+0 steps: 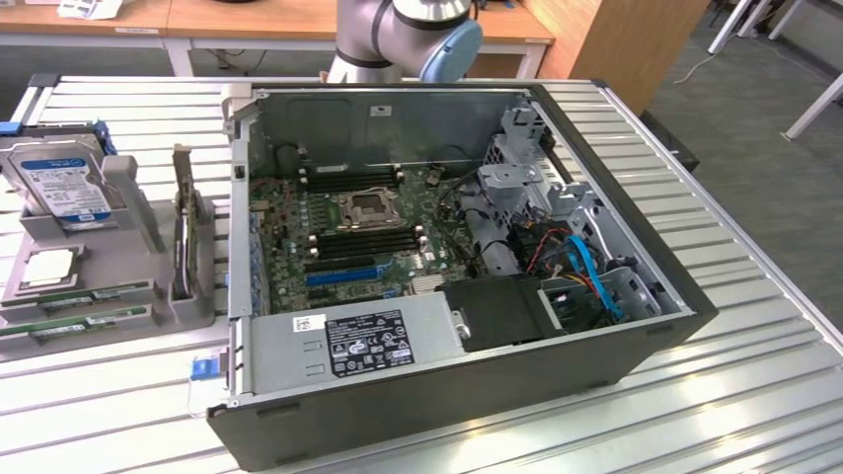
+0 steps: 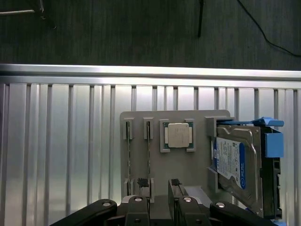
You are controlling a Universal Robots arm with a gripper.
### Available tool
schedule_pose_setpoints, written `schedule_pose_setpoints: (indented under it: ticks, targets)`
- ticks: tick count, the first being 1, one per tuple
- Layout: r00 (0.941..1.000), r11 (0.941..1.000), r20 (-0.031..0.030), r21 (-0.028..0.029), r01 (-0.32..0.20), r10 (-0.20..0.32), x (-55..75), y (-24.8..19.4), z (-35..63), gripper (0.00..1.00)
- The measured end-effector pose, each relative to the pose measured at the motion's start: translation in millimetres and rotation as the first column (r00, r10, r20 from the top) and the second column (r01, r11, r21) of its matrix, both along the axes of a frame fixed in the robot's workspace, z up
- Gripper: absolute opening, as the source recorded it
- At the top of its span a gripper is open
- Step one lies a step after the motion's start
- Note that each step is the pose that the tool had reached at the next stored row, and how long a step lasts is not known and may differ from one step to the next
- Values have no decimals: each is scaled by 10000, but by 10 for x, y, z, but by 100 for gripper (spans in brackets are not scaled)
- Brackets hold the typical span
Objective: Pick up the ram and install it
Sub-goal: 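Pick up the ram and move it above insertion slot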
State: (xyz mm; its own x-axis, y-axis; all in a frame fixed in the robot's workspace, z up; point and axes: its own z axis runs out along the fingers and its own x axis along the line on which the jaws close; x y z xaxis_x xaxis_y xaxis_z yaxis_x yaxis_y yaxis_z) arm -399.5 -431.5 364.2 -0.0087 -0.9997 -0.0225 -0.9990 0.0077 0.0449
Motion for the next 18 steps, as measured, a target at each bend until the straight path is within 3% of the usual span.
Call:
schedule_pose_setpoints:
  ticks: [11,18]
  targets:
    - [10000,10000,0,0,0,0,0,-92,0,29]
    - [10000,10000,1,1,0,0,0,-94,-7,29]
